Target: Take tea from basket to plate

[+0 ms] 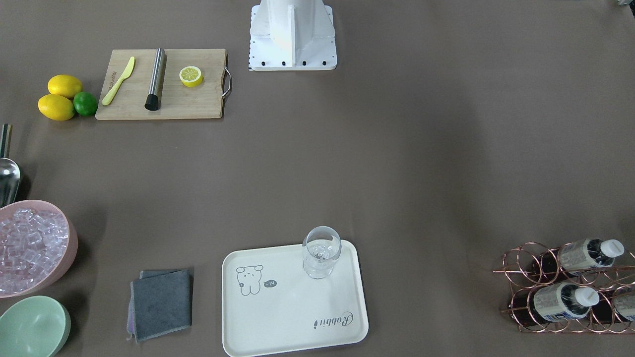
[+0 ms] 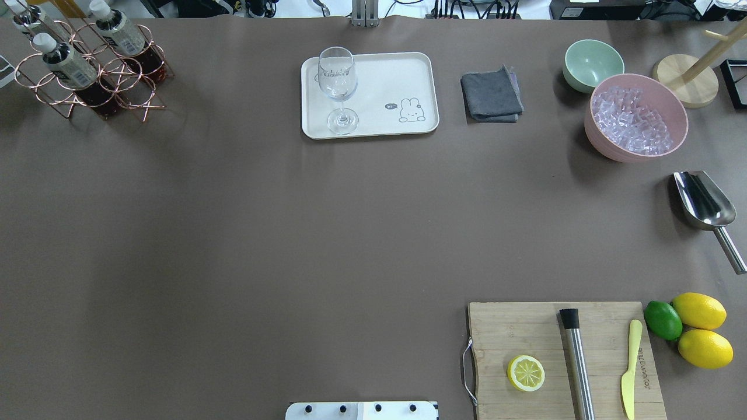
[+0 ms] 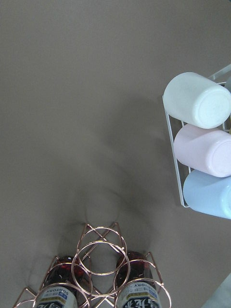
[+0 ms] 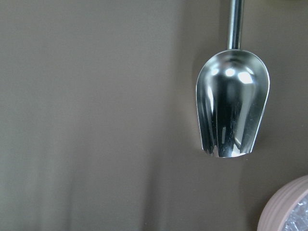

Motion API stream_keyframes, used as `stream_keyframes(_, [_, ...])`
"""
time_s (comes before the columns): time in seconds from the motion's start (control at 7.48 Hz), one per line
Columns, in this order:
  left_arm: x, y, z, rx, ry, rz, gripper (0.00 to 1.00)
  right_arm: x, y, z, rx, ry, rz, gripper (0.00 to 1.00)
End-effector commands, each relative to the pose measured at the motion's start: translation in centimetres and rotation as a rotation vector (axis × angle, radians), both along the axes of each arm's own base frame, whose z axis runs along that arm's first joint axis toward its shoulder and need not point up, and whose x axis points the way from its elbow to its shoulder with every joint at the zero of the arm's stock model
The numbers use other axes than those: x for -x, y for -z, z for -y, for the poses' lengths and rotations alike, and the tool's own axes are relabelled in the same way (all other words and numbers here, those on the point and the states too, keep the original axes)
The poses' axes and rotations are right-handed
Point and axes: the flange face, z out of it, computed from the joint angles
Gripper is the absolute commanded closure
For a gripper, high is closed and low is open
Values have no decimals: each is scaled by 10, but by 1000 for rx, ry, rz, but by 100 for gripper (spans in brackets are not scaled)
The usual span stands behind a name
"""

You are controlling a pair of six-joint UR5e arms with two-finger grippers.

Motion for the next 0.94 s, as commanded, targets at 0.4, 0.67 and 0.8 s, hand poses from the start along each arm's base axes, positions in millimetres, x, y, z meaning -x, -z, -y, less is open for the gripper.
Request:
stream_keyframes(0.4, [-8,61,126,265,196,37,3,0,-1,0,-2,1,-3,0])
stream_keyframes(0.67, [-3,82,151,345,285,28,3,-1,-1,1,-2,2,-7,0])
stream_keyframes(0.8, [-2,89,162,374,316,25,3,0,0,2,-5,3,-7,0])
